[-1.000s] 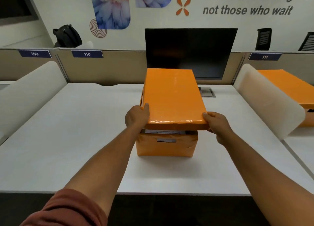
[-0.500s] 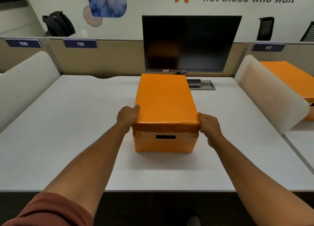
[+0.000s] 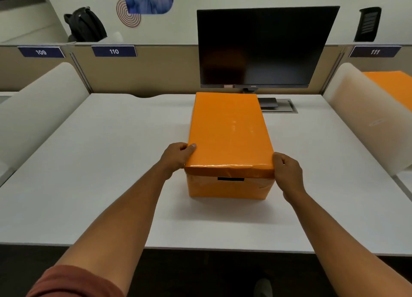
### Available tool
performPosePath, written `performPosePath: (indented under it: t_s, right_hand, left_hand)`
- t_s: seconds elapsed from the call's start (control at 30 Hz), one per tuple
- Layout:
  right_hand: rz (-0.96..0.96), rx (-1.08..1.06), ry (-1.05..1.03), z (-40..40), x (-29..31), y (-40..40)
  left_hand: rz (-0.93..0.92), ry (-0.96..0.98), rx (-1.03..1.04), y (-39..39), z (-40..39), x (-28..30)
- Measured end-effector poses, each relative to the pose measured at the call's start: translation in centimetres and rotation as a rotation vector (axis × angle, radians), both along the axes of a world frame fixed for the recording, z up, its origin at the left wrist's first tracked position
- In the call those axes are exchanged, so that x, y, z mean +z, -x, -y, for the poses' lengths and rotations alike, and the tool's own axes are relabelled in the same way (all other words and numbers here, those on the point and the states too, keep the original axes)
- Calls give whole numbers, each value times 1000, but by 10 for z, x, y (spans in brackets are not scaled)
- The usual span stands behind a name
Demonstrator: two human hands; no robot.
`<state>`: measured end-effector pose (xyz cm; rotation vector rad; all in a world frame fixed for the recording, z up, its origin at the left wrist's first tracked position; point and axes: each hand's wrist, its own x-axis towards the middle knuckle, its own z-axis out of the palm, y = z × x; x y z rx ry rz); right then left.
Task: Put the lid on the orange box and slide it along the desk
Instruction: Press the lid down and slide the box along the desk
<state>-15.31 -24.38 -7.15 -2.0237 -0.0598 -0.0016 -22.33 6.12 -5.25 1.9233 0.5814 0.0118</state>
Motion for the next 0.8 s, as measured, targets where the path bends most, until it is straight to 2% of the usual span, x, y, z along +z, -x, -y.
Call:
performPosePath:
  t_s: [0.17, 0.33, 0.43, 0.53, 0.8]
  right_hand:
    - [15, 10, 60, 1, 2, 0]
    - [-30, 51, 113, 4, 13, -17]
    - [-4, 62, 156, -5, 28, -38]
    - [82, 151, 289, -25, 41, -66]
    - [203, 393, 625, -76, 57, -153]
  left_hand:
    - [-28, -23, -58, 4, 2, -3]
    - [-83, -170, -126, 0, -4, 4]
    - [-4, -202, -70, -15, -4, 16]
    - [53, -241, 5, -40, -2, 32]
    - [4, -480, -138, -108, -4, 44]
